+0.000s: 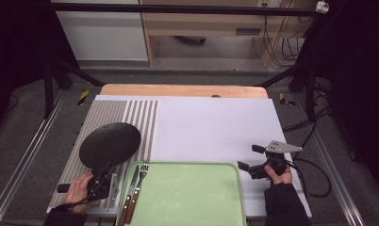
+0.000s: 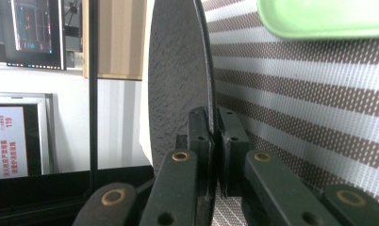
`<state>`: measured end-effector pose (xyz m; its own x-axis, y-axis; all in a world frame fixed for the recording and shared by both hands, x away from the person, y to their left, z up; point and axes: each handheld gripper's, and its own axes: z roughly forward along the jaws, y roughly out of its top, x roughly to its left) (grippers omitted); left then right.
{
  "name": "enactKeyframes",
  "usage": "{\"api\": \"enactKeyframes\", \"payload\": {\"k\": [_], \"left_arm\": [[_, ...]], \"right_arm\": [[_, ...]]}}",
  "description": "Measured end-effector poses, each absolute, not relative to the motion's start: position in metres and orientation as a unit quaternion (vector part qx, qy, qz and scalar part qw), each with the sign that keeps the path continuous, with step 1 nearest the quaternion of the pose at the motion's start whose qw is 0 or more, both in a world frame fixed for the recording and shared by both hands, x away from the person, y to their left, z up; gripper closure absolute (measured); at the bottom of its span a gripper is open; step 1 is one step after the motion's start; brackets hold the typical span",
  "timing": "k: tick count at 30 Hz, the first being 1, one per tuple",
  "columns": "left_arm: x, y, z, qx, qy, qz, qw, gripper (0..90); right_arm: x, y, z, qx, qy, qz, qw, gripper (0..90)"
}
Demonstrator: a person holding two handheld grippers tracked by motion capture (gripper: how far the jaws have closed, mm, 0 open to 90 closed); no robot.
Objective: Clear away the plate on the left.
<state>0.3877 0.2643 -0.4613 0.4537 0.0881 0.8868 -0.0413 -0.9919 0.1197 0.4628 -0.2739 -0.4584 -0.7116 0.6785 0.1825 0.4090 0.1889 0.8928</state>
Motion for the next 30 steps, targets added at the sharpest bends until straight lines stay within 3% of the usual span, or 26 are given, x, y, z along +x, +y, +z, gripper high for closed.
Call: {"api": "enactKeyframes", "payload": {"k": [30], "left_arm": [[0.360, 0.220, -0.442, 0.840, -0.032, 0.532, 0.101, 84.9]], "right_arm": [[0.463, -0.274, -0.458, 0.358, 0.761, 0.525, 0.129, 0.4]]}}
